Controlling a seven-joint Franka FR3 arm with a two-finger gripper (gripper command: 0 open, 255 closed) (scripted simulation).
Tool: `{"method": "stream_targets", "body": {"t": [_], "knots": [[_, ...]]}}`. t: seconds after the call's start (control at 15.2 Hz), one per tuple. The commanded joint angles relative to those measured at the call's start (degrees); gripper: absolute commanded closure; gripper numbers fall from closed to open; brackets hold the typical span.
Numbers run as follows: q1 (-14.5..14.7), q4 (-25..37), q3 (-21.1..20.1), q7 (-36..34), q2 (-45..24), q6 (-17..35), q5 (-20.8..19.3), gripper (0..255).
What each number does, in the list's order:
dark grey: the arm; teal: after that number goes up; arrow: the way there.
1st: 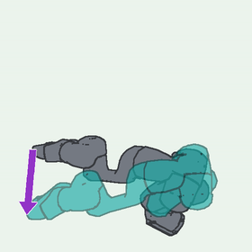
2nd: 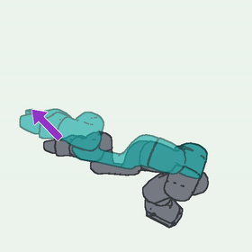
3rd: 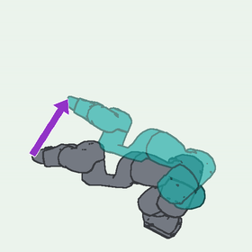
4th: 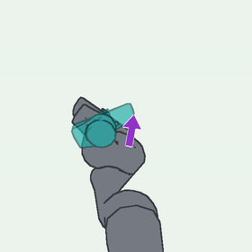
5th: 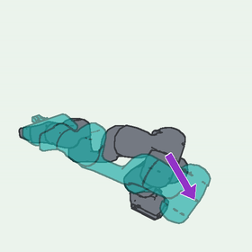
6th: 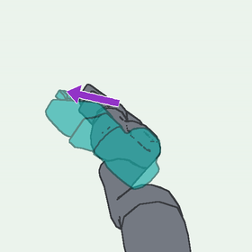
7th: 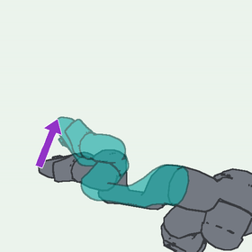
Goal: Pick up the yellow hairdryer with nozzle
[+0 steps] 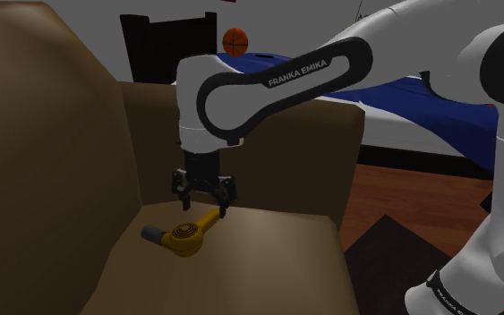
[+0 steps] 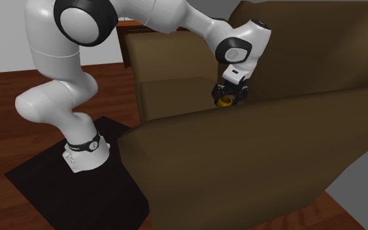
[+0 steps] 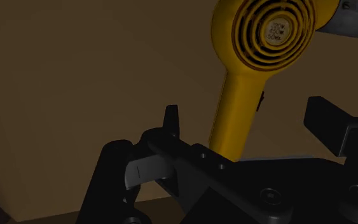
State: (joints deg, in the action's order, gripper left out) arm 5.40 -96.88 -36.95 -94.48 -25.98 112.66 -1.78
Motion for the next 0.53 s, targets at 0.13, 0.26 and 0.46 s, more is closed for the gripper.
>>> {"method": "stream_targets", "body": {"t": [0.13, 0.26, 0.46], "knots": [[0.9, 0.1, 0.8, -0.7, -2.3, 2.0, -1.1, 0], [1.0, -0.5, 1.0, -0.7, -3.0, 3.2, -1.4, 0], [1.2, -1.0, 1.2, -0.8, -3.5, 4.2, -1.7, 0]]}}
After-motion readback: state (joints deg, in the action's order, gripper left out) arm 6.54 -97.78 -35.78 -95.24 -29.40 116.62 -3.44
